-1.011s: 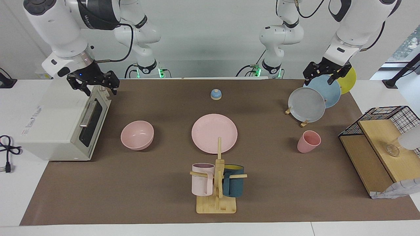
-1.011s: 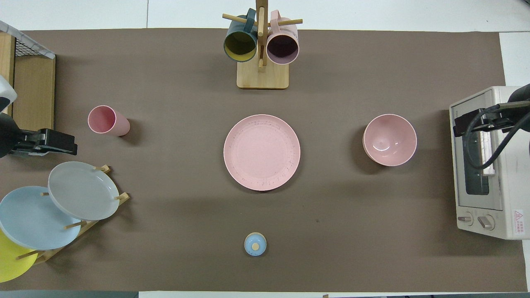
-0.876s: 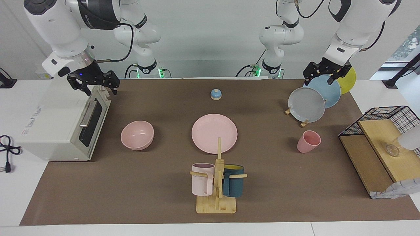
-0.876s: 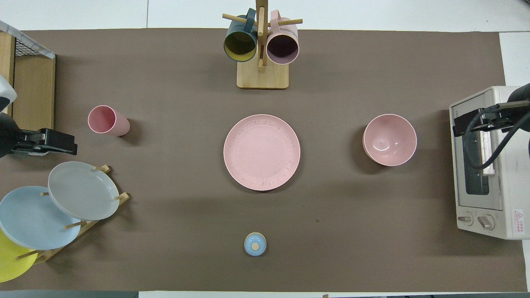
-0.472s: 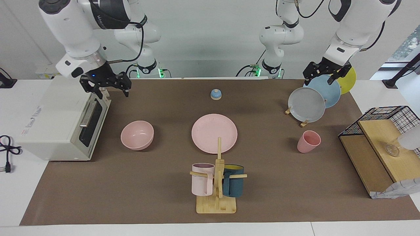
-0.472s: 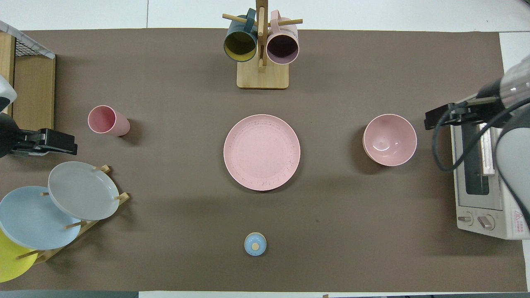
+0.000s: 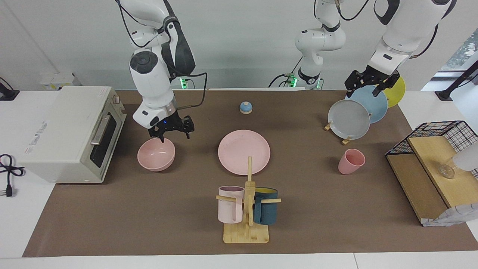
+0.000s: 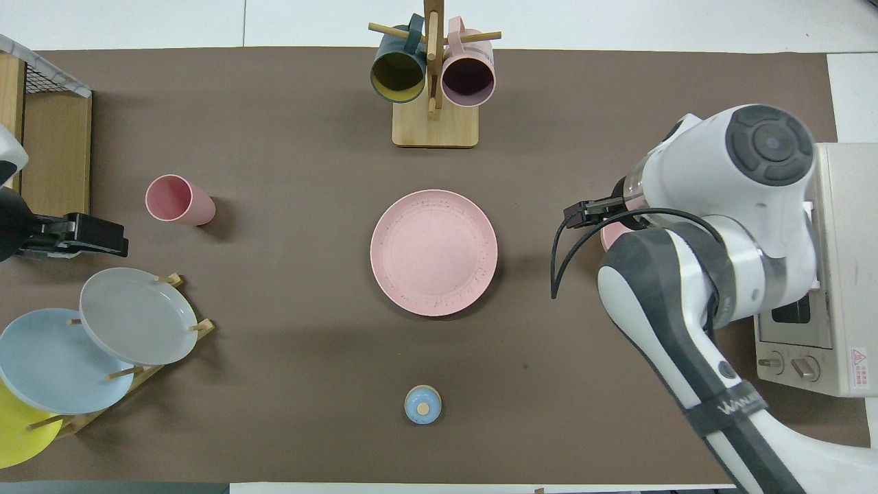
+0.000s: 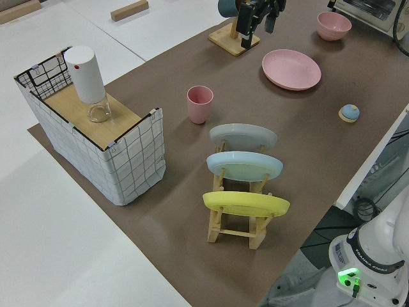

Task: Organize tableware
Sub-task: 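Reach the right gripper toward the pink bowl, then grasp the pink bowl rim with the right gripper, then carry the bowl toward the plate while the left gripper reaches the cup, then lower the bowl onto the plate while the left gripper grasps the cup, then release the bowl with the right gripper while the left gripper lifts the cup, then carry the pink cup over the bowl and lower it with the left gripper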

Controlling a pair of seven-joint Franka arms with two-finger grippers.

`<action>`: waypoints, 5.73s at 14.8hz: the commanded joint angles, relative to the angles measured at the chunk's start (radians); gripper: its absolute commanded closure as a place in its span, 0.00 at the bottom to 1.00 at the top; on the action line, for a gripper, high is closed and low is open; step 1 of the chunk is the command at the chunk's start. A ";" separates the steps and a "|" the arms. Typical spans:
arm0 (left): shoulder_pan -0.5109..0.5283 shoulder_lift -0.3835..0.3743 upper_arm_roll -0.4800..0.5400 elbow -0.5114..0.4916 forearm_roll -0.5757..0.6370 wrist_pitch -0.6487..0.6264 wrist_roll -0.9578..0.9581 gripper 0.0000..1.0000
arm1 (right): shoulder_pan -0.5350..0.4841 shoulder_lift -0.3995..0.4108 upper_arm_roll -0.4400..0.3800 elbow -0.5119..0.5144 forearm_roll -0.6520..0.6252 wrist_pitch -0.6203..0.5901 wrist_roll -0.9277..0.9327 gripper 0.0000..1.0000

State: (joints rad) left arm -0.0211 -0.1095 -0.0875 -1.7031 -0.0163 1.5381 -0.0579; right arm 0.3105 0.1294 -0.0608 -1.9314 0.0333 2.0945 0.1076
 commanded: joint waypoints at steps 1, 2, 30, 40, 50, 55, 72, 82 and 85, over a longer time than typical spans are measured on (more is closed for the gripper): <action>-0.011 -0.012 0.005 -0.013 0.013 0.016 -0.008 0.00 | 0.006 -0.027 -0.004 -0.133 0.002 0.116 -0.026 0.00; -0.011 -0.013 0.005 -0.018 0.012 0.016 -0.008 0.00 | 0.007 -0.027 -0.005 -0.149 0.002 0.125 -0.034 0.02; -0.005 -0.003 0.006 -0.010 -0.001 0.056 -0.011 0.00 | 0.111 0.045 -0.004 0.041 -0.127 -0.089 0.013 1.00; 0.004 0.375 0.009 0.027 -0.014 0.414 -0.011 0.00 | 0.464 0.458 -0.002 0.671 -0.129 -0.241 0.549 1.00; 0.003 0.396 0.008 -0.105 -0.019 0.528 -0.040 0.00 | 0.483 0.432 0.003 0.508 -0.079 -0.128 0.630 1.00; 0.003 0.398 0.009 -0.128 -0.019 0.556 -0.054 0.62 | 0.486 0.429 0.003 0.491 -0.078 -0.117 0.644 1.00; -0.086 0.428 0.008 0.338 -0.019 0.066 -0.236 1.00 | 0.184 0.193 0.006 0.511 -0.052 -0.379 0.295 0.00; -0.517 0.475 0.002 0.467 -0.050 0.117 -0.926 1.00 | -0.126 -0.089 -0.042 0.298 -0.052 -0.563 -0.164 0.00; -0.579 0.473 0.003 0.344 -0.045 0.252 -0.983 1.00 | -0.137 -0.097 -0.079 0.272 -0.049 -0.475 -0.285 0.00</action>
State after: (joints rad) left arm -0.5704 0.3704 -0.1027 -1.2822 -0.0476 1.7163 -1.0072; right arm 0.1870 0.0843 -0.1309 -1.5908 -0.0192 1.5672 -0.1067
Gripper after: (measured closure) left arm 0.952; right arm 0.000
